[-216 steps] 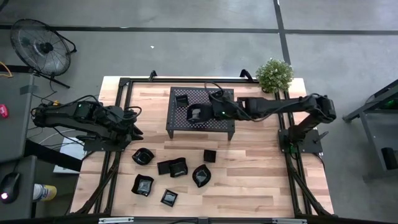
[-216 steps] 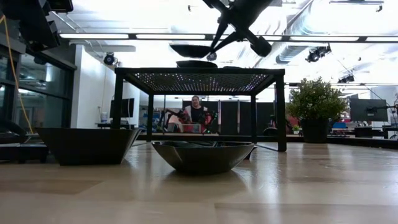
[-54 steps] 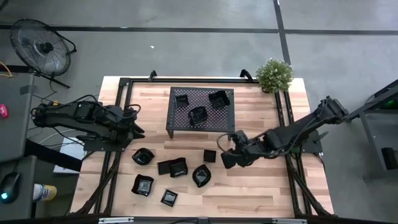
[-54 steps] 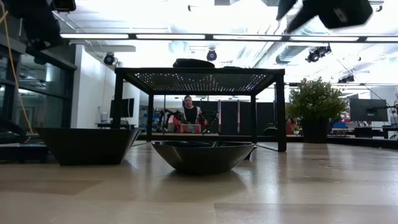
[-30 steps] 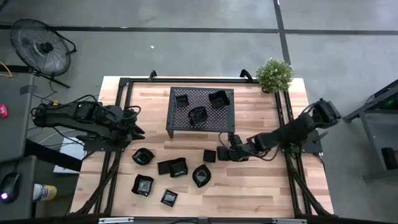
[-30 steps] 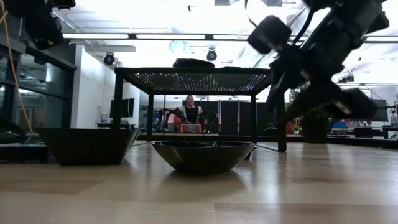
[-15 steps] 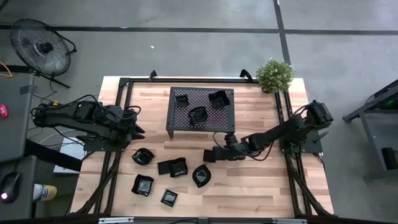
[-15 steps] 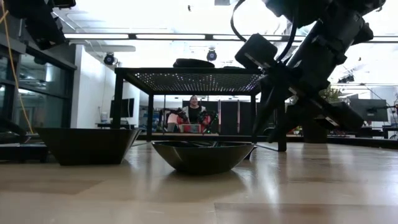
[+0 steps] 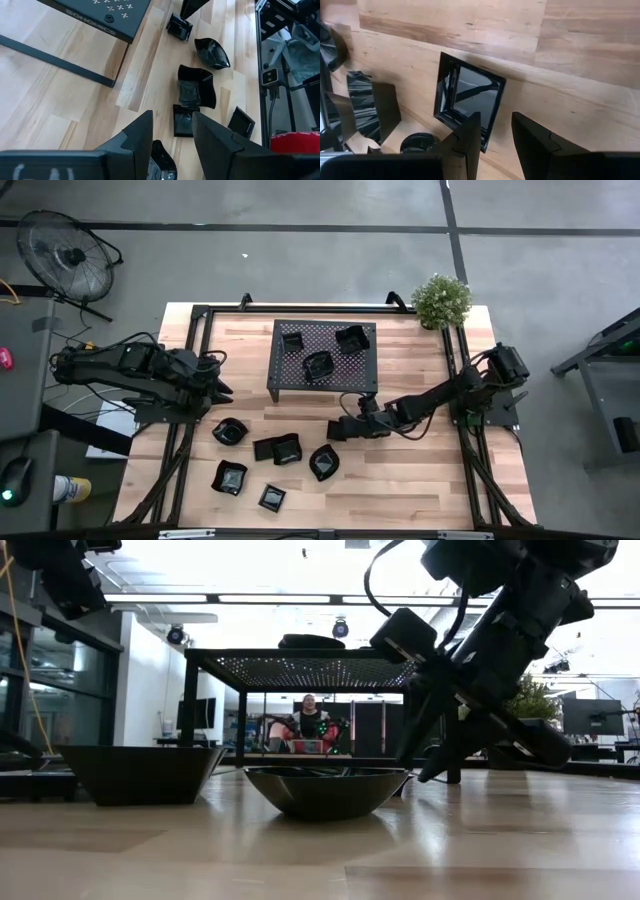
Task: Pick & Place Mini shaped plates
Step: Stack the black square plate on top of the black square plate on the shelf
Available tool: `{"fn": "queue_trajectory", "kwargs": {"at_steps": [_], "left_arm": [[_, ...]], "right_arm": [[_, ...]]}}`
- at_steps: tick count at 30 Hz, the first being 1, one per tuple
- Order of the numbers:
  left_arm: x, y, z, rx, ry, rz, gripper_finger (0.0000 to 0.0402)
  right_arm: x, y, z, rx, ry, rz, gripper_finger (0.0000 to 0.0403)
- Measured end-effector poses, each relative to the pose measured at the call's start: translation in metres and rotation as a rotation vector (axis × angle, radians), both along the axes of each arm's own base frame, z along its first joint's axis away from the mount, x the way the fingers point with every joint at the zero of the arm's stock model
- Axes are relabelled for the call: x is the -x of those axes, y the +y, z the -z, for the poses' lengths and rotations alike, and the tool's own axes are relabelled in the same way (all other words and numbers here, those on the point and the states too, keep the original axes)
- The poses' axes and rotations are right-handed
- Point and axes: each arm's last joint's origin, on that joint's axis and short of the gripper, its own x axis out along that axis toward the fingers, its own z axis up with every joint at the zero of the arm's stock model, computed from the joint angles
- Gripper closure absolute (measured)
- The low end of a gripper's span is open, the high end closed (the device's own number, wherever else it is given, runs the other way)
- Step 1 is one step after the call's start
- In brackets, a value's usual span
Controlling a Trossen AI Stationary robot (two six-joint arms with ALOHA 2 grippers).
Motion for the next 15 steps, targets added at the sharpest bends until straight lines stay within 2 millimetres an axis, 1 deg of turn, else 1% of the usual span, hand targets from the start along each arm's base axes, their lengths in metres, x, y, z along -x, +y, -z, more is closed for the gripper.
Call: {"fn": "queue_trajectory", "kwargs": {"at_steps": [15], "left_arm": [[0.0,0.0,0.0,0.001,0.0,-0.002,0.0266]], "right_arm": [[-0.0004,-0.0013,-0.0004,0.073,-0.014,-0.011,0.0298]]}}
